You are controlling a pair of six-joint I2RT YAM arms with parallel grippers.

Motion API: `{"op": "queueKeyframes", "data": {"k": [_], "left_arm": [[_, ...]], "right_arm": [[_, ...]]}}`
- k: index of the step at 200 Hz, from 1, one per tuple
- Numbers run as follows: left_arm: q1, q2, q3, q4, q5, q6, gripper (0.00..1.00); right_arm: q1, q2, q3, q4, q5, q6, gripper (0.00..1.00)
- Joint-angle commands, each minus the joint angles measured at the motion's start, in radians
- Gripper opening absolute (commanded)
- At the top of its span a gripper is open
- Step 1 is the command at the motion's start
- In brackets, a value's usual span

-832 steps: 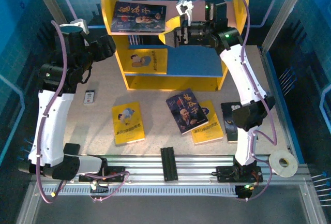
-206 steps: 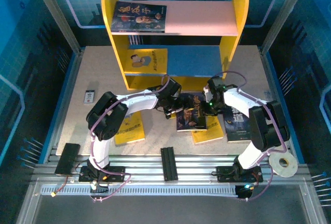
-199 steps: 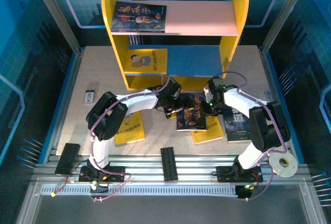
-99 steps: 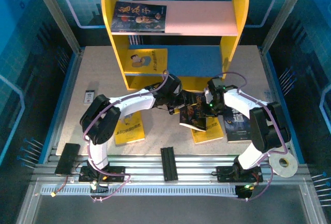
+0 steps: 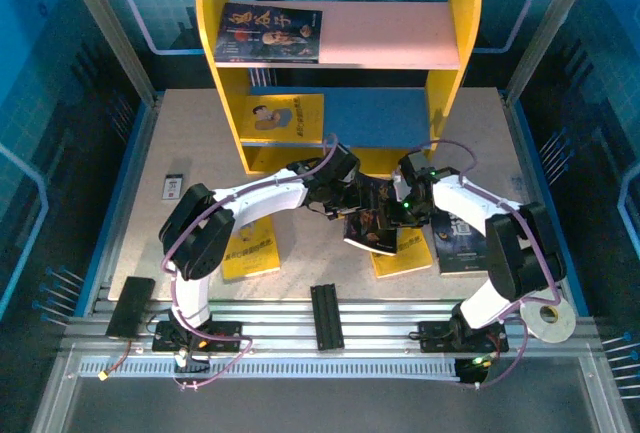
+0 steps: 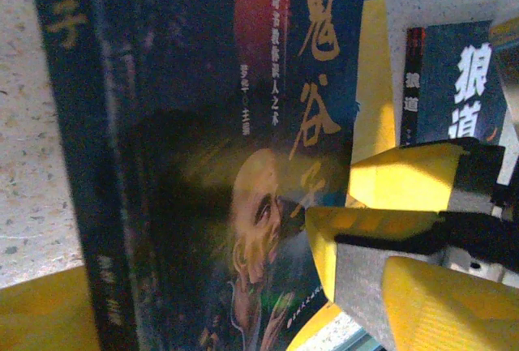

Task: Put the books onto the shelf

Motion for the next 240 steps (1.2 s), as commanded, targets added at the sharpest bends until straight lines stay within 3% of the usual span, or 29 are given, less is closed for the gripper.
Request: {"op": "queueKeyframes", "data": {"k": [1, 53, 84, 101, 142, 180, 213, 240], "left_arm": [[-0.012, 0.027, 0.05, -0.022, 0.003, 0.037, 0.69], [-0.012, 0.045, 0.076, -0.068, -0.04, 0.075, 0.45], [-0.009, 0.07, 0.117, -0.111, -0.058, 0.137, 0.2], [-0.01, 0.067, 0.146, -0.133, -0.053, 0.184, 0.0], [-0.011, -0.077, 0.152, -0.217, -0.104, 0.362, 0.0], [-0.01, -0.337, 0.087, -0.299, -0.084, 0.481, 0.0], [0.0, -0.544, 0.133, -0.352, -0.077, 0.519, 0.0], [0.065, -0.63, 0.256, -0.335, -0.083, 0.505, 0.0]], "right_arm": [[0.008, -0.025, -0.017, 0.014, -0.046, 0.008, 0.52], [0.004, -0.029, -0.012, 0.012, -0.059, 0.001, 0.58], [0.0, -0.047, -0.003, -0.005, -0.061, -0.01, 0.63], [-0.018, -0.079, -0.004, -0.018, -0.049, -0.01, 0.65], [-0.083, -0.237, 0.003, -0.03, -0.065, -0.005, 0.69], [-0.128, -0.394, 0.066, -0.059, -0.094, -0.003, 0.7], [-0.145, -0.484, 0.157, -0.111, -0.091, -0.01, 0.7], [-0.153, -0.539, 0.241, -0.124, -0.109, -0.005, 0.71]]}}
